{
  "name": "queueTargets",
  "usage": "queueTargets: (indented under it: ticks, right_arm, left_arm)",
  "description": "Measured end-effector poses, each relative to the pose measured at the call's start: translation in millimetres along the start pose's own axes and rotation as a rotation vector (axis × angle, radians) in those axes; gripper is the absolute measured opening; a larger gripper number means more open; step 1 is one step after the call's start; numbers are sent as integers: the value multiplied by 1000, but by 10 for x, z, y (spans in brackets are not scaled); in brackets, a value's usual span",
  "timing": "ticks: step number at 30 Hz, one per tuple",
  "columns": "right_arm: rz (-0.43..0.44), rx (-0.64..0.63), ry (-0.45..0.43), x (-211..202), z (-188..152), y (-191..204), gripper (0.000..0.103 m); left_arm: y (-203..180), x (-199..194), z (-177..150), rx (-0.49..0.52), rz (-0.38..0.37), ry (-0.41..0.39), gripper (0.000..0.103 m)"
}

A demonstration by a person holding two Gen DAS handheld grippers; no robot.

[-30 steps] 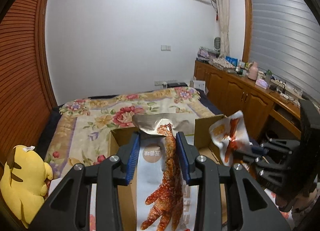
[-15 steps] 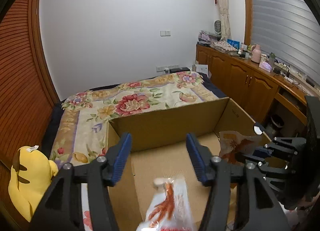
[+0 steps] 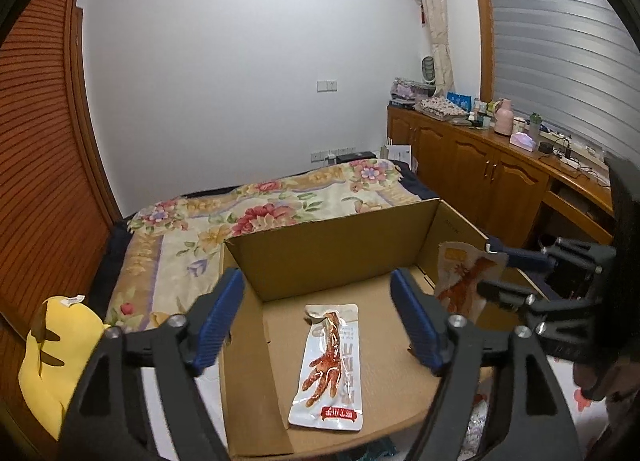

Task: Organize snacks
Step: 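Move both tools back to the snack pile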

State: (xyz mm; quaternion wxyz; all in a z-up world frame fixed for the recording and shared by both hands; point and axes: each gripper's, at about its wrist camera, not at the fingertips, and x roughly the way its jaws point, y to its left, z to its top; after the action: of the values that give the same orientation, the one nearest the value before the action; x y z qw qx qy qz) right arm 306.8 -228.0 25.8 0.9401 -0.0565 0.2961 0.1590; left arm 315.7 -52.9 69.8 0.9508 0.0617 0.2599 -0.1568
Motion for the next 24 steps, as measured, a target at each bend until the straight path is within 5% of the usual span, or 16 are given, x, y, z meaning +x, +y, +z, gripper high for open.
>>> queueTargets:
  ticks: [13, 24]
  right_arm:
    - [-36, 17, -93, -712, 25, 4, 47]
    - [-14, 39, -37, -1037, -661, 199, 48]
  left_arm:
    - [-59, -551, -293, -17, -56, -46, 88]
    - [-177, -867, -1000, -28, -71, -10, 90]
